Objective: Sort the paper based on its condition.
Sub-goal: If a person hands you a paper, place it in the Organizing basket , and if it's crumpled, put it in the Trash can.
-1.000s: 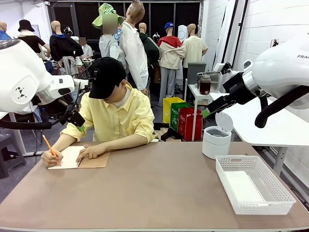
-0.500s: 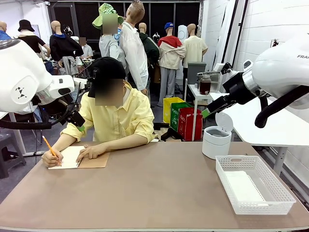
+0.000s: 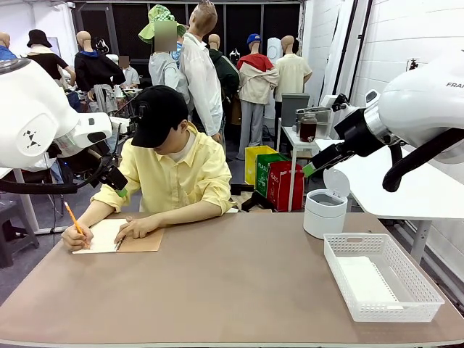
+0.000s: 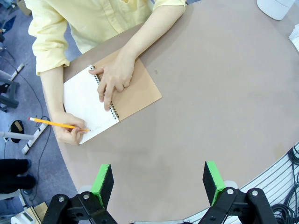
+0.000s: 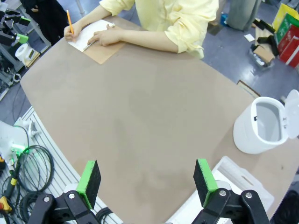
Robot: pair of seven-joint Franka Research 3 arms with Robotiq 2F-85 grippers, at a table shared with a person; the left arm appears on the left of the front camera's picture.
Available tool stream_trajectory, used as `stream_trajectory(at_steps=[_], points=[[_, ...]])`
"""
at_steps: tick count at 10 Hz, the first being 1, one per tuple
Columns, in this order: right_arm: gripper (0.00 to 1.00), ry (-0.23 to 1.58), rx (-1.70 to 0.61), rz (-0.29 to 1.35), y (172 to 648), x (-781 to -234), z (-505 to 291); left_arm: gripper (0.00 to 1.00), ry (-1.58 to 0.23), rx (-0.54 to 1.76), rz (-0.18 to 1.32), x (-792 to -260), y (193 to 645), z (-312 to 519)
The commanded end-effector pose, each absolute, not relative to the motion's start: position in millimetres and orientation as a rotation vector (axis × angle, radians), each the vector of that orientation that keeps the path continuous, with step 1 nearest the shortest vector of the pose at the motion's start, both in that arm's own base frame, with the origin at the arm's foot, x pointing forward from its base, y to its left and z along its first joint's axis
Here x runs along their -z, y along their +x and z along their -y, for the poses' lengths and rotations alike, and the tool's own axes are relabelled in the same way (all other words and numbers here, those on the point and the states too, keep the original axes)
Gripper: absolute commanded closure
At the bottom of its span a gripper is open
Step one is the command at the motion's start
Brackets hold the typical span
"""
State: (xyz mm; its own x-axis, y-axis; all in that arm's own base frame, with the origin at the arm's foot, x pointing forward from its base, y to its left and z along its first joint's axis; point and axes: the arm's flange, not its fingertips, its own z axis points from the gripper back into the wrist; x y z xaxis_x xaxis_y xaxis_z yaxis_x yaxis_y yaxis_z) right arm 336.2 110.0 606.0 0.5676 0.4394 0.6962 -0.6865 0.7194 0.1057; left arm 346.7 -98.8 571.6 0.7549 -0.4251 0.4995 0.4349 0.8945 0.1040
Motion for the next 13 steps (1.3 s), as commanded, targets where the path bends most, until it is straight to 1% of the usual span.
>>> stream_trajectory(at_steps=[1, 13], points=[[0.0, 0.394, -0.685, 0.689, 335.9, -606.7, -109.9, 0.0, -0.015, 0.47, 0.541, -571.9, 346.9, 97.3], [0.0, 0.394, -0.685, 0.689, 335.9, -606.7, -109.9, 0.0, -0.015, 0.47, 0.541, -571.9, 346.9, 97.3]])
